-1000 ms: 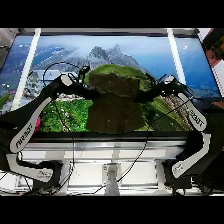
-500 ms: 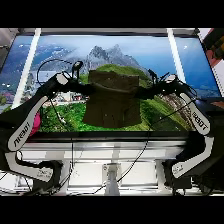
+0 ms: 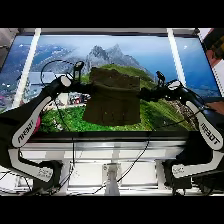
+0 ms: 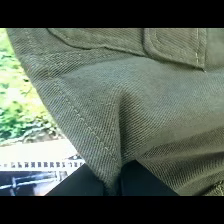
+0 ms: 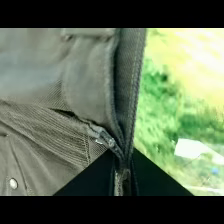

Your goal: Fold the clothes and pants, and hang the long-sleeved shirts on hangers.

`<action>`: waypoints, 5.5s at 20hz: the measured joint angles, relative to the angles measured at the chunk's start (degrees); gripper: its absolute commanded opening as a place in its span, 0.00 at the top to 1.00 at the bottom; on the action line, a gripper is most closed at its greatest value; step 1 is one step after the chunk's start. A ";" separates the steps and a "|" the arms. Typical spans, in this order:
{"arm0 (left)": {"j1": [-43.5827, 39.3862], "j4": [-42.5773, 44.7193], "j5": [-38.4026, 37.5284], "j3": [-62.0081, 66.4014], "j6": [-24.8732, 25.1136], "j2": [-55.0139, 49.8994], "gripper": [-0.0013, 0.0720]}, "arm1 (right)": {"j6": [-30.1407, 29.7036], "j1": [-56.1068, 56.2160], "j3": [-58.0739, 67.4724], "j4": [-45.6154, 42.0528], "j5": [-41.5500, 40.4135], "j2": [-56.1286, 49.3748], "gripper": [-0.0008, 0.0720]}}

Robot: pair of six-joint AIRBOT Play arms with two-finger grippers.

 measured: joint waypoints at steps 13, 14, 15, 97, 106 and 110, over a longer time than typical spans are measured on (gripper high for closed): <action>-0.31 0.17 0.61 0.00 0.00 -0.61 0.03 | 0.09 0.00 -1.75 1.66 -2.03 1.70 0.04; -0.35 -0.02 0.07 0.00 0.02 -0.26 0.03 | 0.02 0.00 -1.27 1.36 -1.20 1.75 0.05; -0.20 -0.04 0.02 0.00 0.02 0.33 0.03 | -0.04 0.00 -0.57 0.66 0.13 1.77 0.05; 3.74 -19.15 -21.24 -26.29 10.08 8.79 0.72 | 1.25 2.69 -26.03 7.19 -1.75 17.92 0.72; 5.29 -19.61 -26.56 -26.21 10.51 12.22 0.93 | 1.07 3.23 -25.11 7.80 3.91 19.93 0.91; 8.87 -20.00 -31.47 -26.21 9.05 21.24 0.94 | 0.68 3.26 -24.94 7.93 10.14 26.47 0.91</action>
